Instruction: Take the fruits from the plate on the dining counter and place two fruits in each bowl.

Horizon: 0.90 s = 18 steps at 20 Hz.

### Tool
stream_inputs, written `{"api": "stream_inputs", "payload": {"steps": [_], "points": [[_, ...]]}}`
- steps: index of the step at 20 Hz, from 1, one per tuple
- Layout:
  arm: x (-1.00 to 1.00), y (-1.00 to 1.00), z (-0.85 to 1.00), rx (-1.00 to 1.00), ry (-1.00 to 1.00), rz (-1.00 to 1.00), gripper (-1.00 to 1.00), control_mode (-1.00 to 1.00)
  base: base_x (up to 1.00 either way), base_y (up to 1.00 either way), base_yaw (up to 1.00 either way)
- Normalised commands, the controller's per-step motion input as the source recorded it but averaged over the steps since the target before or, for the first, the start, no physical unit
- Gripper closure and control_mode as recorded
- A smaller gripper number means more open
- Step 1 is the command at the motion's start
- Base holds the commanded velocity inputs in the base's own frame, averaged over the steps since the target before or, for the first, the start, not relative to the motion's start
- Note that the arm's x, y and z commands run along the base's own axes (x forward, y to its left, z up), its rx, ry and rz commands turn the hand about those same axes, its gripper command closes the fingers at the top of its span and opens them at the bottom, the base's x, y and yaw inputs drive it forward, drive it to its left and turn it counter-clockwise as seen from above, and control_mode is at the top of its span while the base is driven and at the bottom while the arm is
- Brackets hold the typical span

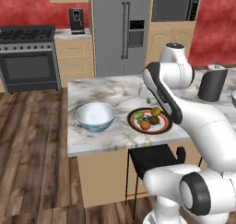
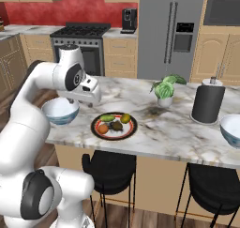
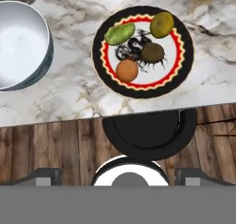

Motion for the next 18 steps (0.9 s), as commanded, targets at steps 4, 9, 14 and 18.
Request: {"api": "stream_inputs", "payload": {"steps": [4,9,14,18], "points": [[0.00,-0.16,-0.56,0.00,0.08,-0.23,-1.00,-1.00,0.00,0.00,0.00],[0.02,-0.24,-0.51,0.00,0.02,-0.14,-1.00,-1.00,0.00,0.00,0.00],[0.35,-0.19,-0.45,0.02,0.02,-0.01,-1.00,-1.00,0.00,0.00,0.00],[0.30,-0.04,-0.42,0.08,0.00,0.01,-1.00,-1.00,0.00,0.00,0.00]]}}
